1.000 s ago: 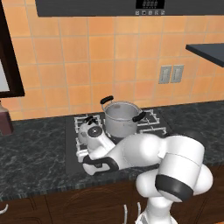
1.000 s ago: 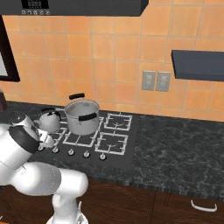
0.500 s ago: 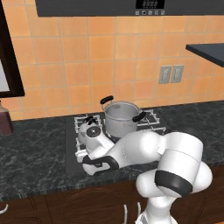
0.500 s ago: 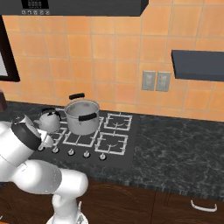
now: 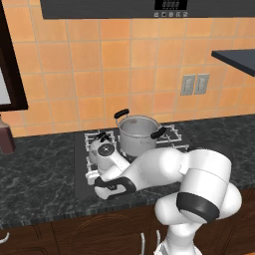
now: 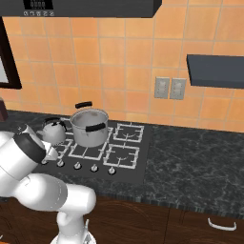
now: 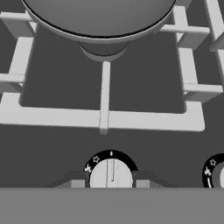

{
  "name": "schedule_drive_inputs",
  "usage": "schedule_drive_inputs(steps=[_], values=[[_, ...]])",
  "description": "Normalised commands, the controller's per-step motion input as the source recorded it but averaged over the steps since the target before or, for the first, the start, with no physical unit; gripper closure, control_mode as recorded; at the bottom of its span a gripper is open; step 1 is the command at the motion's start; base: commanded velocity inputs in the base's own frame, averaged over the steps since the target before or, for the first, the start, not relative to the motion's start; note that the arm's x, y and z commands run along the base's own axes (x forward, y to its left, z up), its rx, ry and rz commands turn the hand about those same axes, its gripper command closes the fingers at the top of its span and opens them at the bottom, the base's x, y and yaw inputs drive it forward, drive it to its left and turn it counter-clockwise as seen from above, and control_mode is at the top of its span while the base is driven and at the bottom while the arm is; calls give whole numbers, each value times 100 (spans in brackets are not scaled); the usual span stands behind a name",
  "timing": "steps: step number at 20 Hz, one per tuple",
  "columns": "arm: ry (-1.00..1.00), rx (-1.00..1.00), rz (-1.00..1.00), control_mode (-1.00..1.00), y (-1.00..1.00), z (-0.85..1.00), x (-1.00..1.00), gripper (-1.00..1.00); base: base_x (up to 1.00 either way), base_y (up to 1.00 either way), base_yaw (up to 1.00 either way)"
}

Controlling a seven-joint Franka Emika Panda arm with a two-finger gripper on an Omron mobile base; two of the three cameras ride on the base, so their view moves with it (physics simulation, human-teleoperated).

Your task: Pick the kettle from the counter and place it on a stove burner. Then turn the burner on.

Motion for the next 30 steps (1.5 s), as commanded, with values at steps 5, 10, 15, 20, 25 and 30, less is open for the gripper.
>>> schedule_drive_inputs(steps=[5, 10, 15, 20, 25, 30], values=[[0, 0, 12, -100, 0, 0, -2, 100, 0, 0, 0], [0, -3, 33, -100, 0, 0, 0, 100, 0, 0, 0], [0, -8, 35, -100, 0, 0, -5, 100, 0, 0, 0], [0, -9, 35, -100, 0, 0, -1, 100, 0, 0, 0], [0, -10, 36, -100, 0, 0, -6, 100, 0, 0, 0], [-1, -12, 35, -100, 1, 0, -8, 100, 0, 0, 0]])
